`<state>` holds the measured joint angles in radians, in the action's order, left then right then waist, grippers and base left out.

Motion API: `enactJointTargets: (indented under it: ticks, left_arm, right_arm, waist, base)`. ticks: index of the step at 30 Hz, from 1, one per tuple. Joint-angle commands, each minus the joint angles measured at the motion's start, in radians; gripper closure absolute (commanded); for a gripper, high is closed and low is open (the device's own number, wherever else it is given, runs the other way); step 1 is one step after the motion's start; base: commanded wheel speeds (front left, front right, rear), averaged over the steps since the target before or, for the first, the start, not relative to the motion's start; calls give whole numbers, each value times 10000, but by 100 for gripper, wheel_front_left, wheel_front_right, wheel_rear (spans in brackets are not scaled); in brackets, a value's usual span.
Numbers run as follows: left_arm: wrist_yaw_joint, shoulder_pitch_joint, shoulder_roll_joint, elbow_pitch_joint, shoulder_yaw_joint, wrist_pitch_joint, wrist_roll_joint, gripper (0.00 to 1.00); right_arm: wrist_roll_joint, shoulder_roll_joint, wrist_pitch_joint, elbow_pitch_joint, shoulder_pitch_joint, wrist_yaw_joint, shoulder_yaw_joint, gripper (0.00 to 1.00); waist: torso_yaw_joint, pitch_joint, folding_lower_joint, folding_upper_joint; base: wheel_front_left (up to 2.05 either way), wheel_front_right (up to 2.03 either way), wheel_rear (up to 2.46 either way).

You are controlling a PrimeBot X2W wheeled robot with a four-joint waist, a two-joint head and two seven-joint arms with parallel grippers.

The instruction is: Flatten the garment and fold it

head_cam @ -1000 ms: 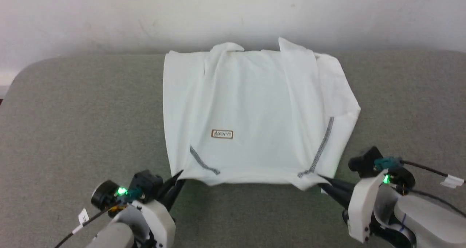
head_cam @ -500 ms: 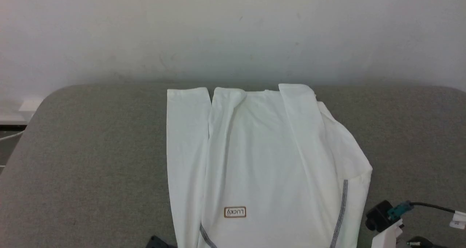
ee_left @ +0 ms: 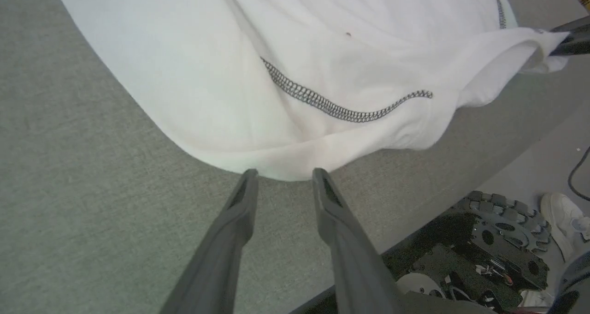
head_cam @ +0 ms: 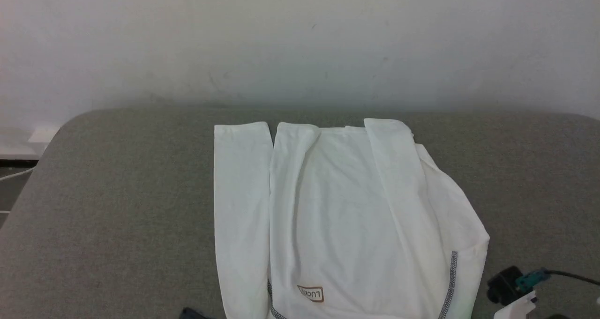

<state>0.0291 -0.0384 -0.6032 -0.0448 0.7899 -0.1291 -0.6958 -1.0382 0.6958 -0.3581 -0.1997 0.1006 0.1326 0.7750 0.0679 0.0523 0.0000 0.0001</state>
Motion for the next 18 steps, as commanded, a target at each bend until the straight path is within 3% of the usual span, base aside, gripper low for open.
enactJointTargets:
  ticks: [1, 6, 11, 13, 18]
  left_arm:
    - [76, 199, -52, 15, -225, 250, -34, 0]
    - [188, 758, 81, 379, -921, 1120, -93, 0]
    - [737, 1462, 448, 610, -1910, 2285, -76, 0]
    - [958, 1758, 675, 549, -2283, 2834, -42, 0]
    - [1510, 2293, 1206, 273, -3066, 3728, 345, 0]
  right_arm:
    - [152, 147, -70, 111, -124, -19, -343, 0]
    - [250, 492, -608, 1084, -195, -19, -2174, 0]
    - [1357, 397, -1046, 1771, 217, -19, -4245, 0]
    - [2196, 27, -1119, 1774, 562, -19, -4985, 0]
    - [3902, -938, -990, 1470, 1617, -19, -5598, 0]
  waist:
    - [42, -130, 0, -1]
    - [176, -498, 0, -1]
    - [359, -1070, 0, -1]
    - [445, -1391, 0, -1]
    - [580, -2093, 0, -1]
  base:
    - [0, 0, 0]
    - [0, 0, 0]
    - [0, 0, 0]
    - [0, 0, 0]
    - [0, 0, 0]
